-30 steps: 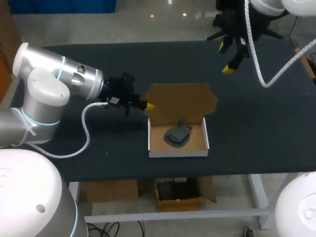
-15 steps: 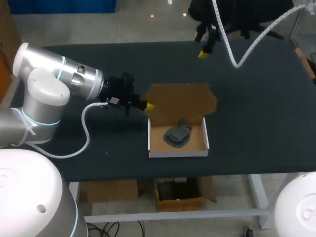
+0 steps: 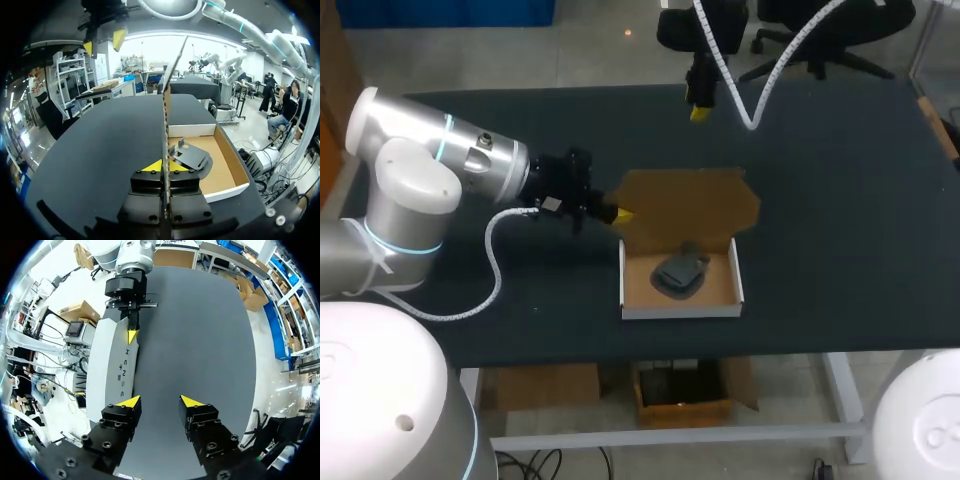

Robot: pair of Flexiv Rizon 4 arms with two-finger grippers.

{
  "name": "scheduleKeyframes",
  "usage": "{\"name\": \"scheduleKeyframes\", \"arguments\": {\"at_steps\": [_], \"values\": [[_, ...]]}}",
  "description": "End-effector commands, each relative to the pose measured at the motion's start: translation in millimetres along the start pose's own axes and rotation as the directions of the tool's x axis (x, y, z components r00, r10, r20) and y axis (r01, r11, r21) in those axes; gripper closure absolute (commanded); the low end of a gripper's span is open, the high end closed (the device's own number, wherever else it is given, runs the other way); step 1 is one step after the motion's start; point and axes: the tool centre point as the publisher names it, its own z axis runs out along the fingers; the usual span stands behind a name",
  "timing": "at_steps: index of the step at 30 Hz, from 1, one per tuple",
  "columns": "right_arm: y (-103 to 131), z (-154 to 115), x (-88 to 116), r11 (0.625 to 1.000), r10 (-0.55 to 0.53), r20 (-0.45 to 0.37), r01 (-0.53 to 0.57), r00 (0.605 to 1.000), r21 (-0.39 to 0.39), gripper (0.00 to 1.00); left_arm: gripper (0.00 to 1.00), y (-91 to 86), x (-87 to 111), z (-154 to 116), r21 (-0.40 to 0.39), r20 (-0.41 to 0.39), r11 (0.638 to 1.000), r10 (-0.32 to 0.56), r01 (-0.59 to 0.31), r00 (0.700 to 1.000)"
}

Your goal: Assemble the packaging by folding the flat box into shape, placing the metal phone stand inside, and closing the box properly

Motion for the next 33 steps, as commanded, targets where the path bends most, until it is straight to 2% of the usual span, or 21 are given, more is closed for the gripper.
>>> {"name": "scheduleKeyframes", "arguments": {"at_steps": [1, 10, 21, 33], "values": [[9, 10, 2, 0.997, 0.001, -0.057, 0.003, 0.998, 0.077, 0.53, 1.00, 0.4, 0.1, 0, 0.000, 0.000, 1.000, 0.001, -0.001, 1.000], [11, 31, 18, 0.996, 0.009, -0.076, -0.002, 0.997, 0.094, 0.54, 1.00, 0.4, 0.1, 0, 0.000, 0.000, 1.000, 0.001, -0.001, 1.000], [17, 47, 45, 0.993, 0.004, -0.051, 0.003, 0.999, 0.120, 0.53, 1.00, 0.4, 0.1, 0, 0.000, 0.000, 1.000, 0.001, -0.001, 1.000], [16, 53, 64, 0.993, 0.003, -0.043, 0.003, 0.999, 0.119, 0.55, 1.00, 0.4, 0.1, 0, 0.000, 0.000, 1.000, 0.001, -0.001, 1.000]]}}
